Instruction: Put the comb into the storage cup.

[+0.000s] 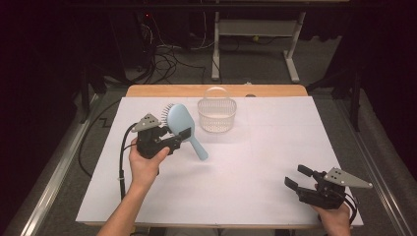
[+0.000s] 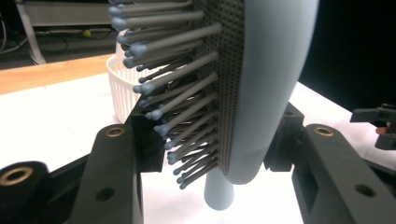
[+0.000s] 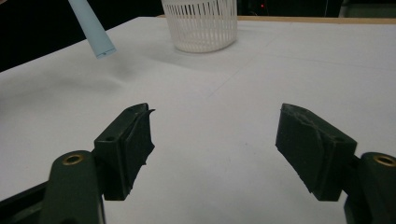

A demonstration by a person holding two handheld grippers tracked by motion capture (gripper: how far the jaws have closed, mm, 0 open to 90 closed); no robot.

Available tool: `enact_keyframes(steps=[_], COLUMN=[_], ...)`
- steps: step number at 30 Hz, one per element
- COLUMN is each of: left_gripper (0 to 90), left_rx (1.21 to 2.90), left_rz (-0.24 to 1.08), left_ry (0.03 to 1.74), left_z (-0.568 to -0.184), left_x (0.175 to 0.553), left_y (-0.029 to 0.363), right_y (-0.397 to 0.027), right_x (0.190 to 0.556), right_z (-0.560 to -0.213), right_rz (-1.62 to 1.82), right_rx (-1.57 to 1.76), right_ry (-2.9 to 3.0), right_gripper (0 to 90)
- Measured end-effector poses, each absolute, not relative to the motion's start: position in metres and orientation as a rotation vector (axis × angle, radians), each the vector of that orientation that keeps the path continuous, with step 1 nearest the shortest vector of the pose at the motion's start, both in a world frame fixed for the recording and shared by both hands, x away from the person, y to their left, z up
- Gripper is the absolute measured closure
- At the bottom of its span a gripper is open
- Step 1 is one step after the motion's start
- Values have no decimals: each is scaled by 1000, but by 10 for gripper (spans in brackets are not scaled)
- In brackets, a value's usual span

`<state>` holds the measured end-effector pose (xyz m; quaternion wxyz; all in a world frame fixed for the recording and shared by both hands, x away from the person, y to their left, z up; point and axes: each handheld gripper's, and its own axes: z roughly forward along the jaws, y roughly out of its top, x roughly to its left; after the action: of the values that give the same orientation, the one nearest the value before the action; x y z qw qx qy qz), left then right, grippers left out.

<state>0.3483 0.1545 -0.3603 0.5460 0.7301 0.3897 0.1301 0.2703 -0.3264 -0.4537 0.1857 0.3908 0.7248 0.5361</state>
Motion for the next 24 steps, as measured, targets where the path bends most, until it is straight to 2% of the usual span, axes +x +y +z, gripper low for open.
enact_keyframes(steps=[24], left_gripper=[511], left_rx=[1742], left_rz=[344], left_ry=[936], left_z=[-341], left_x=[378], left_y=[145], right_y=[-327], right_x=[270], right_z=[-454], right_rz=[1513], right_rx=[1101], right_ry=[2042], right_gripper=[274])
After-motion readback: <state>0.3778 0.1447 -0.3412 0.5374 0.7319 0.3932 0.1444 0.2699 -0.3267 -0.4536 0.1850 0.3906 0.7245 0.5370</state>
